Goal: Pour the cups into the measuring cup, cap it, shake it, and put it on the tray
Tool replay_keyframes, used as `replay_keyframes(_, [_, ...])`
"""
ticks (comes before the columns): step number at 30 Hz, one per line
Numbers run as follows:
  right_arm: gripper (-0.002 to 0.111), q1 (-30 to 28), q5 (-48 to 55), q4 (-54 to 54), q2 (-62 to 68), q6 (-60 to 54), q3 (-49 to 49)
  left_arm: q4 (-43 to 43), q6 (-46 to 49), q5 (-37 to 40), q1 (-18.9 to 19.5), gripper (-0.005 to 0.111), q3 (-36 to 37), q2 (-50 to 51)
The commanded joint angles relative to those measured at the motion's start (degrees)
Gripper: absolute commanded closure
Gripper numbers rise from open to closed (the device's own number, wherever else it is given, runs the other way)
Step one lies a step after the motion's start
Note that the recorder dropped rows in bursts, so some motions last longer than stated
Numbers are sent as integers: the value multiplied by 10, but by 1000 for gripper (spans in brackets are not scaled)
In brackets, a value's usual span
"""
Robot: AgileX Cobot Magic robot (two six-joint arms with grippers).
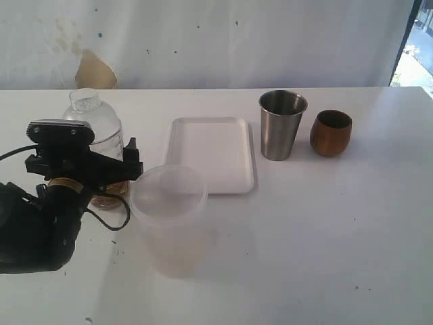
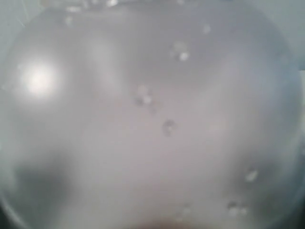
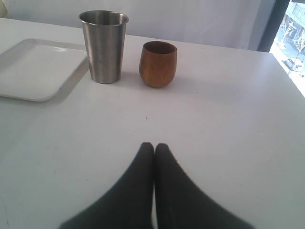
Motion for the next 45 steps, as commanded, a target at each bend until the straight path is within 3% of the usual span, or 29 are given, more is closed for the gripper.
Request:
replay_keyframes(1, [108, -1, -4, 1, -4, -4, 3, -12, 5, -3, -2, 2, -2, 1])
replay_keyframes(38, [108, -1, -4, 1, -4, -4, 3, -7, 20, -8, -2, 2, -2, 1])
replay_keyframes(41, [108, -1, -4, 1, -4, -4, 3, -6, 20, -8, -2, 13, -2, 1])
replay_keyframes(45, [108, -1, -4, 1, -4, -4, 3, -6, 20, -1, -2, 48, -2, 1])
